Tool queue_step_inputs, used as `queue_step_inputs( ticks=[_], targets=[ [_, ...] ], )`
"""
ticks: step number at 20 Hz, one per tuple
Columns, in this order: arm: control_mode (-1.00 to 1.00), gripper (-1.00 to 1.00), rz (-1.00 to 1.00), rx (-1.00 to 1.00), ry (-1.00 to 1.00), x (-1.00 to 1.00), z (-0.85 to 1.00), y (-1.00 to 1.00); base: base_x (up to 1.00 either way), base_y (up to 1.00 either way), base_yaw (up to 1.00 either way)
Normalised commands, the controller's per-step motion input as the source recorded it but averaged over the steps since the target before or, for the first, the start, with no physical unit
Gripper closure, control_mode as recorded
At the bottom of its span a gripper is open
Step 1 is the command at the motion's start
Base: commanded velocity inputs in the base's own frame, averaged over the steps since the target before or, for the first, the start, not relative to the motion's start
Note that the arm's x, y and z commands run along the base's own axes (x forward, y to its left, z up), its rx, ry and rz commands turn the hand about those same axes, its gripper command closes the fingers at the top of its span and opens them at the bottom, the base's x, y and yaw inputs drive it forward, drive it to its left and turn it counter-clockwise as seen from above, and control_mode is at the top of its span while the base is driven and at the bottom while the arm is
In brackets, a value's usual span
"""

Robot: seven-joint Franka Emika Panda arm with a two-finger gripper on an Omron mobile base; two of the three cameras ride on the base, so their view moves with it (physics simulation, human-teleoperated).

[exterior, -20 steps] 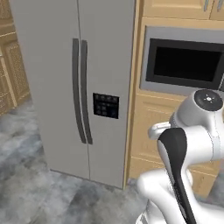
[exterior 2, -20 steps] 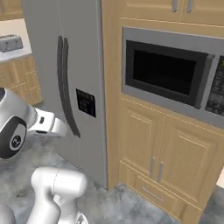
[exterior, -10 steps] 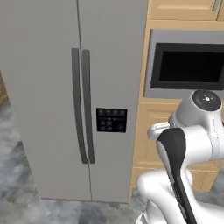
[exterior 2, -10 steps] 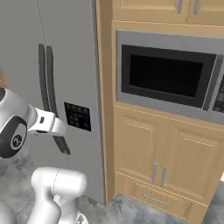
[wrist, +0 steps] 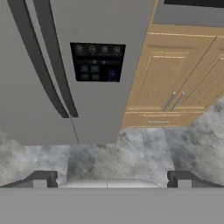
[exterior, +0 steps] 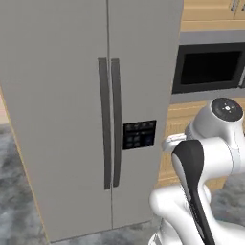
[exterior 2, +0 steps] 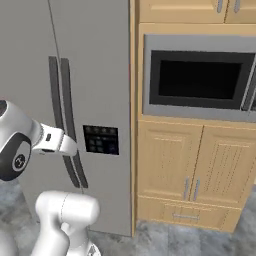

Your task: Move the hot dog bun to the plate on the dining table and place the condiment next to that plate. Then navigate to the fridge and take the sausage and place it on the plate as well.

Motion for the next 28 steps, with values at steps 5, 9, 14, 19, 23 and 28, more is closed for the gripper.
queue_step_inputs(
  ticks=[5, 9, 14, 19, 23, 28],
  targets=[
    [1.0, -1.0, 0.0, 0.0, 0.0, 0.0, 0.0, 0.0, -0.25, 0.66, -0.24],
    [1.0, -1.0, 0.0, 0.0, 0.0, 0.0, 0.0, 0.0, -0.73, 0.0, -0.09],
    [1.0, -1.0, 0.0, 0.0, 0.0, 0.0, 0.0, 0.0, -0.92, 0.0, -0.05],
    [1.0, -1.0, 0.0, 0.0, 0.0, 0.0, 0.0, 0.0, -0.57, 0.21, 0.04],
    [1.0, -1.0, 0.0, 0.0, 0.0, 0.0, 0.0, 0.0, -0.18, 0.18, 0.18],
    [1.0, -1.0, 0.0, 0.0, 0.0, 0.0, 0.0, 0.0, -0.12, 0.13, 0.27]
  ],
)
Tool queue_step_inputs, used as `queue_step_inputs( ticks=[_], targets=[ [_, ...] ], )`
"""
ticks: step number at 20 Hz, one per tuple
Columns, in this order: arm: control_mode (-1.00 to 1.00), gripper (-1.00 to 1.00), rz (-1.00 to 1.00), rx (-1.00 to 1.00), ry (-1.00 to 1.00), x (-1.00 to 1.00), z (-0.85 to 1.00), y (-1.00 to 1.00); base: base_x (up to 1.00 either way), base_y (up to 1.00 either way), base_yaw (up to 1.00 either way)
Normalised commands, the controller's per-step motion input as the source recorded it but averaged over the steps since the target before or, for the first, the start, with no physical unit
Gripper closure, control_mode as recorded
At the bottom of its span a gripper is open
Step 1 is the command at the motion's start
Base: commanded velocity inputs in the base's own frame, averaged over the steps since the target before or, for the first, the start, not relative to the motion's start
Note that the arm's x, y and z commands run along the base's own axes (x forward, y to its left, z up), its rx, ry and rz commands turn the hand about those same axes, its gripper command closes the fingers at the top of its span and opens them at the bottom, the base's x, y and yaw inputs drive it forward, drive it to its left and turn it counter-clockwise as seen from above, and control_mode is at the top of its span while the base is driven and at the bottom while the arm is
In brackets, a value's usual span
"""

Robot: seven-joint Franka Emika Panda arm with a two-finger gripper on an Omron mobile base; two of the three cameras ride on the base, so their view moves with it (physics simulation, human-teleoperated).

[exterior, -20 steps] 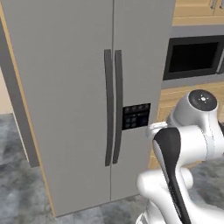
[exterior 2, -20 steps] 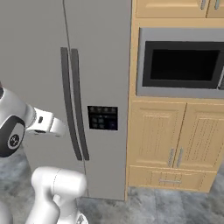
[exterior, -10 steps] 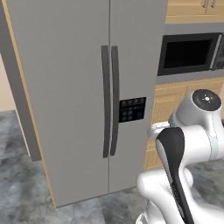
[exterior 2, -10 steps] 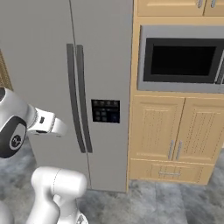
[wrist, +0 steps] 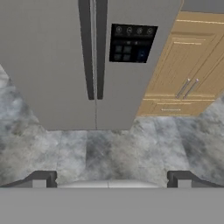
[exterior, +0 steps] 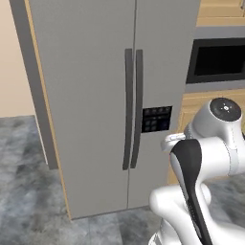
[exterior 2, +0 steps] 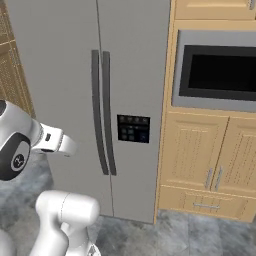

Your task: Move the hot dog bun to the plate on the dining table and place the condiment next to that plate. Then navigate to the fridge and take the sausage and place it on the plate as well.

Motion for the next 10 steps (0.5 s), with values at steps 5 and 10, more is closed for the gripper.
queue_step_inputs(
  ticks=[5, 10],
  targets=[
    [1.0, -1.0, 0.0, 0.0, 0.0, 0.0, 0.0, 0.0, -0.05, 0.04, 0.19],
    [-1.0, -1.0, 0.0, 0.01, -0.02, 0.03, -0.02, -0.04, -0.07, -0.04, 0.01]
  ],
)
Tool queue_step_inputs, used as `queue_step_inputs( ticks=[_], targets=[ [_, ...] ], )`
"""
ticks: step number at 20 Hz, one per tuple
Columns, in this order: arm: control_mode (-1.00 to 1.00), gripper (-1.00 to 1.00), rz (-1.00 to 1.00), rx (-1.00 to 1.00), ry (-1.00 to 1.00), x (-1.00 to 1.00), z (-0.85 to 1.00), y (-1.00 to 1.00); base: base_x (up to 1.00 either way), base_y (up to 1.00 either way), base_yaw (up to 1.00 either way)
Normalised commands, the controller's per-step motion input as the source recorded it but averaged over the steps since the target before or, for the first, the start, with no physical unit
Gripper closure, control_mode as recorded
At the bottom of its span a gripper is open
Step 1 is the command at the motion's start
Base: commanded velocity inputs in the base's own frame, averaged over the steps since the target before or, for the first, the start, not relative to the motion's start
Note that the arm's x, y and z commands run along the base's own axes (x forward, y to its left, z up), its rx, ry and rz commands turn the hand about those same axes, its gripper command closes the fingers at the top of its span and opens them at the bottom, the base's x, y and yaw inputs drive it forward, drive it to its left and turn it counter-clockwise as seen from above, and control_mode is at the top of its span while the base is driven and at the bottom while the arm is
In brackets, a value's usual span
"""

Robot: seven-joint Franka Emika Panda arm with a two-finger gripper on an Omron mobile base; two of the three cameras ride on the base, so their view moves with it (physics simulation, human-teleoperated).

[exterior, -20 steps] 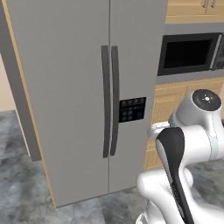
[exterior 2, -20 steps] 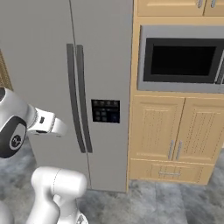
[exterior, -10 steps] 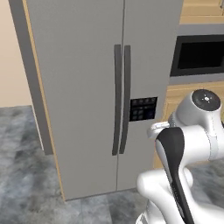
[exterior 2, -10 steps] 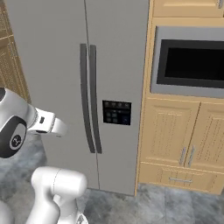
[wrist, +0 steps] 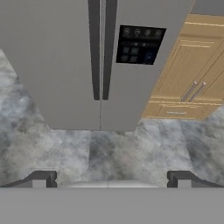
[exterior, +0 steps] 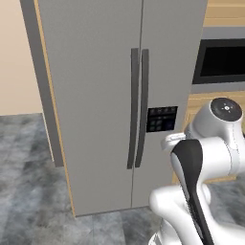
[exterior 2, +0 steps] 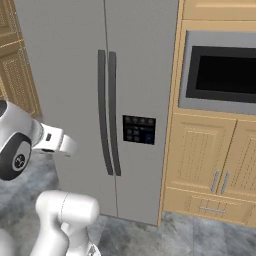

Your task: Move the hot dog bun to the plate on the dining table and place the condiment next to that plate. Then navigate to the fridge and take the sausage and place it on the plate as well.

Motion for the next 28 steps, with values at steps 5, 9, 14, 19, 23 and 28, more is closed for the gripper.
queue_step_inputs(
  ticks=[5, 9, 14, 19, 23, 28],
  targets=[
    [-1.0, -1.0, 0.05, 0.18, 0.0, 0.92, 0.0, -0.45, 0.0, 0.0, 0.0],
    [-1.0, -1.0, 0.08, 0.14, 0.0, 1.0, 0.0, -0.29, 0.0, 0.0, 0.0],
    [-1.0, -1.0, 0.0, 0.0, -0.01, 0.78, 0.03, 0.08, 0.0, 0.0, 0.0],
    [-1.0, -1.0, -0.08, -0.04, 0.0, 0.68, 0.0, 0.17, 0.0, 0.0, 0.0],
    [-1.0, -1.0, -0.11, -0.08, -0.01, 0.69, 0.0, 0.0, 0.0, 0.0, 0.0],
    [-1.0, -1.0, -0.1, -0.08, -0.03, 0.65, 0.0, 0.0, 0.0, 0.0, 0.0]
  ],
)
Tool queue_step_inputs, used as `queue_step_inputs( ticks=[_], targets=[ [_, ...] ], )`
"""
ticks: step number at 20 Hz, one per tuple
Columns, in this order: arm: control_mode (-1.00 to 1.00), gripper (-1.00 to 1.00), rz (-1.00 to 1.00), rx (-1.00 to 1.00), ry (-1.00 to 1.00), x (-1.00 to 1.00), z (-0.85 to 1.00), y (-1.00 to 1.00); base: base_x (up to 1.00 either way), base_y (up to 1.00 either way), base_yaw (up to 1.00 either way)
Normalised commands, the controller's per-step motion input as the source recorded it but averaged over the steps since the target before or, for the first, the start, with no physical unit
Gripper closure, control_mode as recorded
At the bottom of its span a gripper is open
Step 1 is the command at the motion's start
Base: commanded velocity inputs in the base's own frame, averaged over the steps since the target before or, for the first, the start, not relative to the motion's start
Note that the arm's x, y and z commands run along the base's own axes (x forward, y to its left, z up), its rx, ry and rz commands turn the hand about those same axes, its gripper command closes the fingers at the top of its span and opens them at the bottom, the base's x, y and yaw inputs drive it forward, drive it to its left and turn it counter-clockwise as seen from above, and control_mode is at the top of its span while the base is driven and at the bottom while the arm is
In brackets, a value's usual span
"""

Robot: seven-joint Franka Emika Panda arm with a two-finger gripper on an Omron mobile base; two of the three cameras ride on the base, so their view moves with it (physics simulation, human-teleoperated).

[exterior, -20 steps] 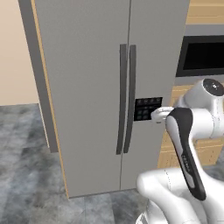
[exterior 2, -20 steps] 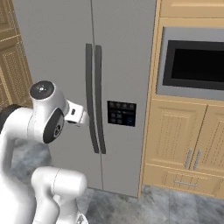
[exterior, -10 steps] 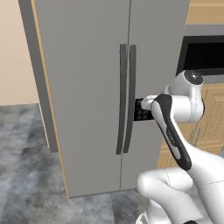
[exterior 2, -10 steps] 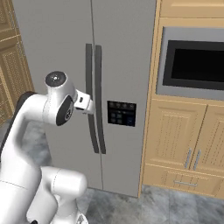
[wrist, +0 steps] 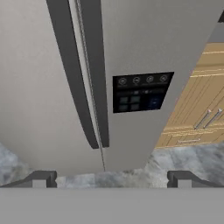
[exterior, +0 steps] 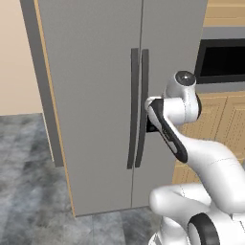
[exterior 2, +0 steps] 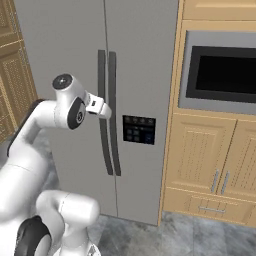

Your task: Move the hot dog bun to the plate on the dining table and place the condiment next to that plate. Then navigate to the fridge and take the sausage and place it on the plate as well.

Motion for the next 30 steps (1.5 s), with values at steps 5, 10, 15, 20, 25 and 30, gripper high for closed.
queue_step_inputs(
  ticks=[5, 10, 15, 20, 25, 30],
  targets=[
    [-1.0, -1.0, -0.03, -0.02, -0.01, 0.63, 0.0, 0.0, 0.0, 0.0, 0.0],
    [-1.0, -1.0, 0.01, 0.0, 0.0, 0.6, 0.0, -0.08, 0.0, 0.0, 0.0],
    [-1.0, -1.0, 0.11, 0.0, 0.0, 0.41, 0.0, -0.36, 0.0, 0.0, 0.0],
    [-1.0, -1.0, 0.06, 0.0, 0.0, 0.5, -0.03, -0.11, 0.0, 0.0, 0.0],
    [-1.0, -1.0, 0.0, 0.0, 0.0, 0.53, -0.04, 0.22, 0.0, 0.0, 0.0],
    [-1.0, -1.0, 0.0, 0.0, 0.0, 0.5, 0.0, 0.27, 0.0, 0.0, 0.0]
  ],
)
